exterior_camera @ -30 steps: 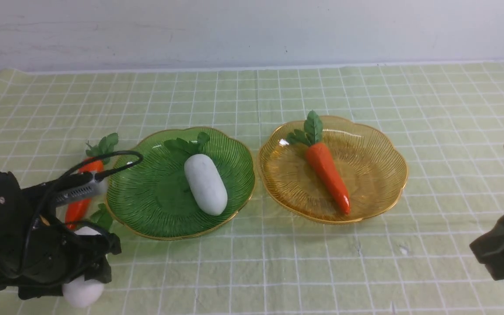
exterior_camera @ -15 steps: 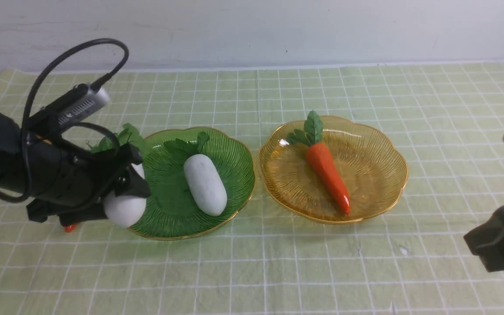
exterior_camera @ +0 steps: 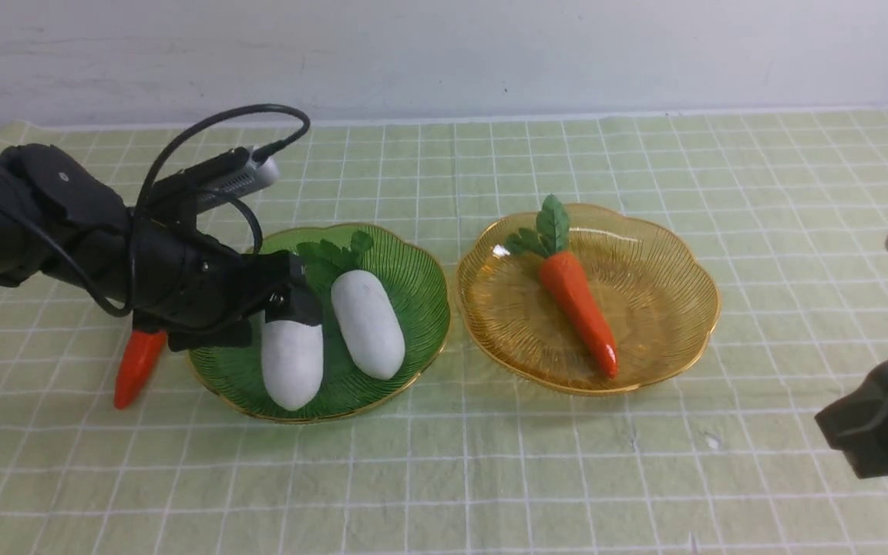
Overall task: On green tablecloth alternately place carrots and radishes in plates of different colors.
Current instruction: 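Place the carrot on the yellow plate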
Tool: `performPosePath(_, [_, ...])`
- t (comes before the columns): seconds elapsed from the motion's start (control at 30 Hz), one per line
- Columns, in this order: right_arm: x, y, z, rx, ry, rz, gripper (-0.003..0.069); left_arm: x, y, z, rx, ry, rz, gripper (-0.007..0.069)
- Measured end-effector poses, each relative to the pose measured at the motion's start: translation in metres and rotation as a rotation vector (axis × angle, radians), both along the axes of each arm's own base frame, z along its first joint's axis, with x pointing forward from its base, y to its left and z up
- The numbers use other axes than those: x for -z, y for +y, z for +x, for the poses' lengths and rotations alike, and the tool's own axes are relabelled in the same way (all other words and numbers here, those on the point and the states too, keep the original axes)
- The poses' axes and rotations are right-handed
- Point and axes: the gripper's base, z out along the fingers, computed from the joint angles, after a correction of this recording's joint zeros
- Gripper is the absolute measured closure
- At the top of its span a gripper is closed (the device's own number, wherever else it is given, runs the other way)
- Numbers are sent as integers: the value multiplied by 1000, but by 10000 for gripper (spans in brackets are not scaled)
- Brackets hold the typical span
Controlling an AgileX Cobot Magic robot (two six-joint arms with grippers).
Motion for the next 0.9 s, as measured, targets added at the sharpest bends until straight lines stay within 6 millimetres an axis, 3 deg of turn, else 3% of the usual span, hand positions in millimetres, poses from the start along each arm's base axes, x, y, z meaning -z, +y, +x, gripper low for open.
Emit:
performPosePath(0.13, [1, 0, 0, -5, 2, -5, 674, -19, 8, 12, 31, -75, 63, -20])
performPosePath(0.37, [1, 0, 0, -5, 4, -5, 674, -24, 70, 19, -92, -67, 228, 11])
performPosePath(0.53, [1, 0, -1, -6, 5, -5, 674, -5, 104, 22, -220, 14, 234, 57])
performPosePath(0.9, [1, 0, 0, -6, 3, -5, 674, 46, 110, 33, -178, 120, 262, 183])
